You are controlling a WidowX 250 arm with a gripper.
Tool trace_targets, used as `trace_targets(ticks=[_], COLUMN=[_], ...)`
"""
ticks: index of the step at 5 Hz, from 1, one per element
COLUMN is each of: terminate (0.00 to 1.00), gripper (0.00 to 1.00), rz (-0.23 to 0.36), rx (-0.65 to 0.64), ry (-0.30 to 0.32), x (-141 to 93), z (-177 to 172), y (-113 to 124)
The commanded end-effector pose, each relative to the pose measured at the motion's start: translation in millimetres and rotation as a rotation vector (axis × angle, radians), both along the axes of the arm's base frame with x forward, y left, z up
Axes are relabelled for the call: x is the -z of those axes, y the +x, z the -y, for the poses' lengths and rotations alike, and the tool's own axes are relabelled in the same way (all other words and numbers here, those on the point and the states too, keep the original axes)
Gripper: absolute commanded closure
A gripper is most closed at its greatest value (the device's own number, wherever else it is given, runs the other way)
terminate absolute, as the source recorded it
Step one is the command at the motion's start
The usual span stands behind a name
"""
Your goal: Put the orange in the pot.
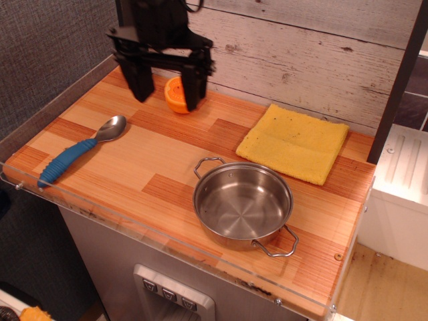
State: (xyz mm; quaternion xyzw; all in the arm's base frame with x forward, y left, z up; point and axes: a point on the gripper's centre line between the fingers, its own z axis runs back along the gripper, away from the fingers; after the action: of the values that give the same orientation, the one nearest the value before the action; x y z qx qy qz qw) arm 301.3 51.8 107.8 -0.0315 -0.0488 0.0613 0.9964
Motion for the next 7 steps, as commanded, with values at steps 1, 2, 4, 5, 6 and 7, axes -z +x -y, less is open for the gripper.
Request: trace_targets(ticks=[1, 2, 4, 5, 6, 7], terminate=[0.00, 0.00, 0.00, 0.00, 0.00, 0.00], gripper=[0.00, 0.00, 0.00, 0.00, 0.00, 0.00], rz=[0.036, 0.028, 0.003, -0.009, -0.047, -0.070], rx=[-0.154, -0.189, -0.216, -0.228, -0.217, -0.211], ry=[0.065, 0.126, 0.156, 0.139, 0.135, 0.139], x=[12.8, 28.5, 38.0, 47.6, 61.9, 70.9], z=[-45.0, -57.9, -73.4, -77.6, -74.6, -71.4], y=[72.1, 93.9, 100.1, 99.9, 101.0, 100.8])
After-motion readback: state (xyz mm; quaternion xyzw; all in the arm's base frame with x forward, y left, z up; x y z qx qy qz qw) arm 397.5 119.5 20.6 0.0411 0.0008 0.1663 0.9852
